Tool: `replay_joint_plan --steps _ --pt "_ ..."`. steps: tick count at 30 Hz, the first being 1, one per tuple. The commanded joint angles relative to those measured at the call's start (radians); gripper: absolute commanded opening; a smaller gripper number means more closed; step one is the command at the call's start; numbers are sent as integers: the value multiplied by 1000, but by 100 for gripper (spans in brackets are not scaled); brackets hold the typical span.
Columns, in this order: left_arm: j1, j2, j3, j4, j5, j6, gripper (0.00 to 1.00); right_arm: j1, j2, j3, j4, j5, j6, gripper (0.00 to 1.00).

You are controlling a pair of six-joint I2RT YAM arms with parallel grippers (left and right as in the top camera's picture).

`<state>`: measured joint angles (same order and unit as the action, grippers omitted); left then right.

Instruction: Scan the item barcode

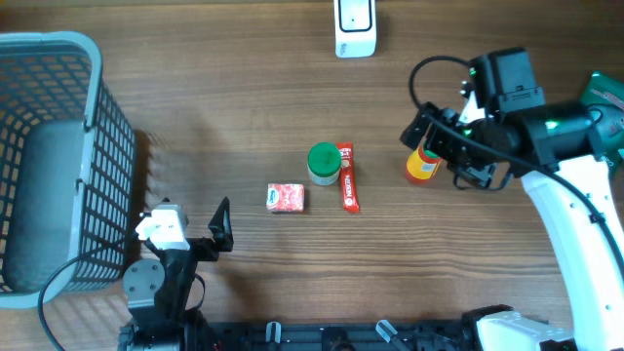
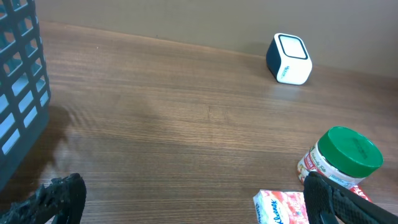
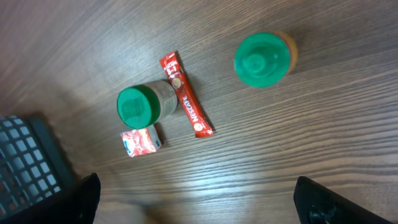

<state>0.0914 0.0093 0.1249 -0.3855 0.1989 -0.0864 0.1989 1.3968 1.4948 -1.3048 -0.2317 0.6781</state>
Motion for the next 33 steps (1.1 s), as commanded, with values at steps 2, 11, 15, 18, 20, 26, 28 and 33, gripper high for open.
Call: replay_joint_plan --steps 2,11,15,18,20,26,28,33 --pt "-5 -3 -10 3 -6 19 100 -27 -34 29 -11 -51 -25 100" --pt "-5 -3 -10 3 -6 19 100 -27 -35 29 -36 -51 -24 100" --pt "-5 -3 -10 3 -6 19 100 -27 -35 29 -35 -50 -24 100" --pt "-5 -3 -10 3 -6 19 100 -27 -35 29 -33 -38 -19 100" --pt "-5 -3 -10 3 -6 19 100 -27 -35 29 -25 -11 13 100" --pt "-5 -3 -10 3 -6 19 100 -27 -35 29 -4 28 93 100" --pt "-5 -3 -10 3 -6 19 100 -27 -35 29 12 29 111 100" --pt "-5 -3 -10 3 -6 19 100 -27 -27 28 76 35 111 100"
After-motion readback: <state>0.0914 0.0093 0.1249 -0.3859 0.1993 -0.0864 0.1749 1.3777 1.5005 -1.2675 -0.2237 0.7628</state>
